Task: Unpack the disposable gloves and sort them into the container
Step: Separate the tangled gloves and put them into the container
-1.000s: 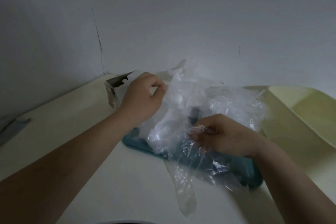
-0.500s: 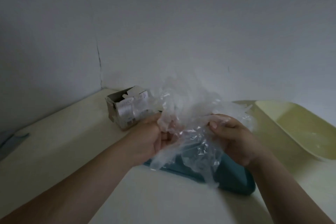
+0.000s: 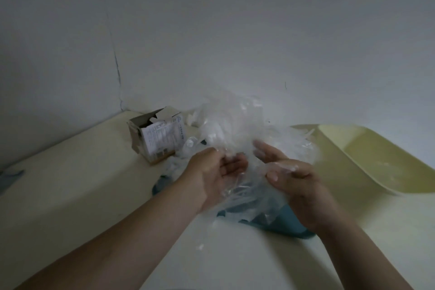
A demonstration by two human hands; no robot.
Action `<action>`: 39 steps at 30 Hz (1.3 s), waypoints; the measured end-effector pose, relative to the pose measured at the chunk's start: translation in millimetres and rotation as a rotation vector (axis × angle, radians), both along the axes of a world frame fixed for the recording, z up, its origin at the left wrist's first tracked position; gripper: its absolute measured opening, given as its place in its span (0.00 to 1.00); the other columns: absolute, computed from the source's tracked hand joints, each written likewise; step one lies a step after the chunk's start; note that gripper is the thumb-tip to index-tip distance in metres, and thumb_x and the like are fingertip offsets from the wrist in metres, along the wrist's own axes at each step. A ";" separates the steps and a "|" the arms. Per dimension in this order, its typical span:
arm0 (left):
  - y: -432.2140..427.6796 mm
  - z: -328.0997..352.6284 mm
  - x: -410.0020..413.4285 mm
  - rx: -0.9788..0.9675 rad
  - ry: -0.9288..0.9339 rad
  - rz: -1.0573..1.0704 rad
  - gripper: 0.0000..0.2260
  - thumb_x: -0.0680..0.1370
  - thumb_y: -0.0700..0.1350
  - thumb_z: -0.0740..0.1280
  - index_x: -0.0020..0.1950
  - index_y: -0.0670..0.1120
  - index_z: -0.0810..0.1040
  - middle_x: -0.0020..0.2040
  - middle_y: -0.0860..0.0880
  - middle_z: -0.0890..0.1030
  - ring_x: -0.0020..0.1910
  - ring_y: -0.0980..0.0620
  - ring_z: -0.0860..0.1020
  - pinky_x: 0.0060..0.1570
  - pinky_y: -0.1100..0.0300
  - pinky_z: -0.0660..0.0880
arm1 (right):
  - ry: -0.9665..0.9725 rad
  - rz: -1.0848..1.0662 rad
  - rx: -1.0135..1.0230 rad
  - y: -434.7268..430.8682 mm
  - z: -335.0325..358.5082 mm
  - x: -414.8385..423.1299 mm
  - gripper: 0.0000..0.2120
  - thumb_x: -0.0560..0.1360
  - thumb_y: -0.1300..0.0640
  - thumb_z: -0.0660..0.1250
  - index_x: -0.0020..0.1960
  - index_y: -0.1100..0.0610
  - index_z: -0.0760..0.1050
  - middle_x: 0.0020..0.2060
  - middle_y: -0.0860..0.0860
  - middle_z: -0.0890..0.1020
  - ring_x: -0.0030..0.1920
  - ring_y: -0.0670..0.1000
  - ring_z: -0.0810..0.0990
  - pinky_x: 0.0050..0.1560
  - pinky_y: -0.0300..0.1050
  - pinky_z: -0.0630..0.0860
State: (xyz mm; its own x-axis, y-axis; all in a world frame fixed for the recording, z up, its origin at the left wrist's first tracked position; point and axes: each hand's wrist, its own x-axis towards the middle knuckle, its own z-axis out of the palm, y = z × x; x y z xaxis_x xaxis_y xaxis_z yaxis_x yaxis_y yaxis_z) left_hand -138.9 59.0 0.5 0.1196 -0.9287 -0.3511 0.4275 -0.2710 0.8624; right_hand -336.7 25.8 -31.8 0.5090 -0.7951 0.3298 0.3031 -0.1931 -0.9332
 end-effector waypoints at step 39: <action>-25.0 50.4 -24.9 -0.219 -0.507 -0.310 0.17 0.70 0.48 0.81 0.47 0.49 0.74 0.36 0.47 0.73 0.34 0.52 0.70 0.31 0.61 0.65 | 0.603 -0.626 0.116 -42.3 77.5 -118.5 0.05 0.76 0.59 0.74 0.49 0.58 0.86 0.51 0.59 0.86 0.56 0.62 0.83 0.64 0.62 0.77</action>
State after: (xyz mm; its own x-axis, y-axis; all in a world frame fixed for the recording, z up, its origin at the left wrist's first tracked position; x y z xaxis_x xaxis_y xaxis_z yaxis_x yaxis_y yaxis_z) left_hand -163.8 34.0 50.9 -0.0651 -0.9907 -0.1197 -0.1190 -0.1114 0.9866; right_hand -455.3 -16.5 45.6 0.0294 -0.9986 0.0449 -0.3779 -0.0527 -0.9243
